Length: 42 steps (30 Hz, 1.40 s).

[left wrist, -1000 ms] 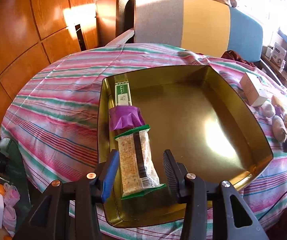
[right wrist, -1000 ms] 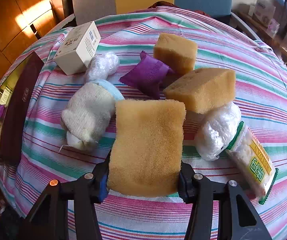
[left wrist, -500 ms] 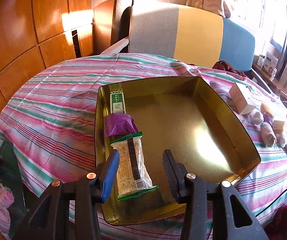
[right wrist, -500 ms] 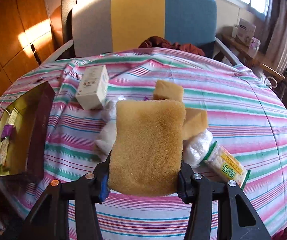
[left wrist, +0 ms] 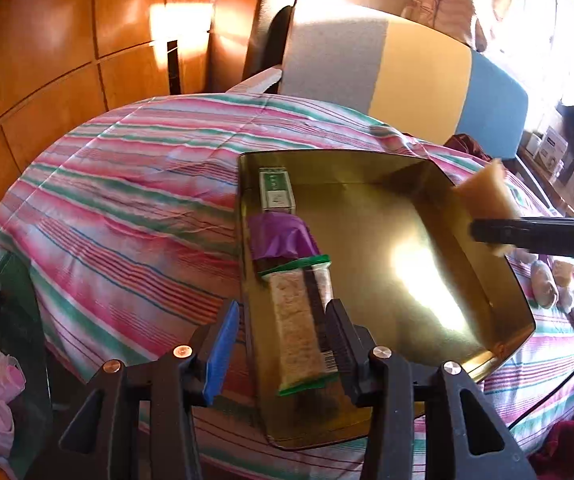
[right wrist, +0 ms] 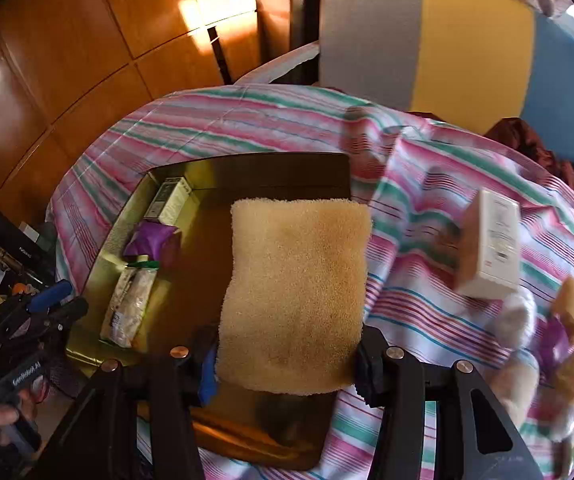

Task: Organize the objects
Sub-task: 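Carry the yellow sponge into the gold tray and release it with the right gripper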

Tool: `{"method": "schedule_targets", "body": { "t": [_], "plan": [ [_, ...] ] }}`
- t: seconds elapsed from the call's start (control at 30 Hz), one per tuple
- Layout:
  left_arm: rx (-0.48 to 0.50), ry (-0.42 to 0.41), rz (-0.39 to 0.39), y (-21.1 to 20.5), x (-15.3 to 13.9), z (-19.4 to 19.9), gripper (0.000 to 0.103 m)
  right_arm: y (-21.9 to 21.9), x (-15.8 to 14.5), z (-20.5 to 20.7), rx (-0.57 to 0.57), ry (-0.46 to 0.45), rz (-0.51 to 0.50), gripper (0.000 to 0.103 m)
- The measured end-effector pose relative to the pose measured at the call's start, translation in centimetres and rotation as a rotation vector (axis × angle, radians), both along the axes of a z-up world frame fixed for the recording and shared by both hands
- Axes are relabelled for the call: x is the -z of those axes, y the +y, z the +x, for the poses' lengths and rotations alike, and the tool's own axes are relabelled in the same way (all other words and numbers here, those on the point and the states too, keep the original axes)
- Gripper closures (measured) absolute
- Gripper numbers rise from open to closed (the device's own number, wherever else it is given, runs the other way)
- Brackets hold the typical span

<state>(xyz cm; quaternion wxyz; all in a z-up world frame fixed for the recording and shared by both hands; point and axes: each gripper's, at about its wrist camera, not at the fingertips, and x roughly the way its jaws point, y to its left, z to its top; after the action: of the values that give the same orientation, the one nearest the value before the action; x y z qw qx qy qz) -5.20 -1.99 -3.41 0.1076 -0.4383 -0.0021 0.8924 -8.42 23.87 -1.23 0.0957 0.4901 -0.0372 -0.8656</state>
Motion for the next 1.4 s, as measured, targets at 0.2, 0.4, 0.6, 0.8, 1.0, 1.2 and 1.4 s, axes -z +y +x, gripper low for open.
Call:
{"method": "schedule_targets", "body": {
  "t": [0.2, 0.4, 0.6, 0.8, 1.0, 1.2, 1.4],
  "plan": [
    [-0.067, -0.025, 0.023, -3.0, 0.8, -0.6, 0.058, -6.1, 2.9, -6.8, -0.052, -0.090, -0.009, 0.051],
    [-0.106, -0.058, 0.048, -5.0, 1.7, -1.3, 0.058, -9.9, 5.8, -12.1, -0.042, -0.168, -0.009, 0.048],
    [-0.120, -0.061, 0.058, -5.4, 2.2, -1.4, 0.058, -10.6, 5.8, -13.9, -0.020, -0.132, -0.204, 0.024],
    [-0.112, -0.045, 0.046, -4.9, 1.7, -1.5, 0.058, -9.5, 3.9, -11.7, -0.017, -0.077, -0.204, 0.012],
    [-0.076, -0.011, 0.034, -3.4, 0.4, -1.2, 0.058, -7.3, 1.6, -7.3, -0.015, 0.008, -0.155, 0.000],
    [-0.031, 0.010, 0.017, -1.7, -0.5, -0.7, 0.058, -3.4, 0.0, -2.5, 0.032, 0.077, -0.102, 0.000],
    [0.013, 0.024, -0.008, 0.4, -1.1, -0.1, 0.057, 2.7, -0.8, 2.3, 0.131, 0.113, -0.072, 0.000]
  ]
}}
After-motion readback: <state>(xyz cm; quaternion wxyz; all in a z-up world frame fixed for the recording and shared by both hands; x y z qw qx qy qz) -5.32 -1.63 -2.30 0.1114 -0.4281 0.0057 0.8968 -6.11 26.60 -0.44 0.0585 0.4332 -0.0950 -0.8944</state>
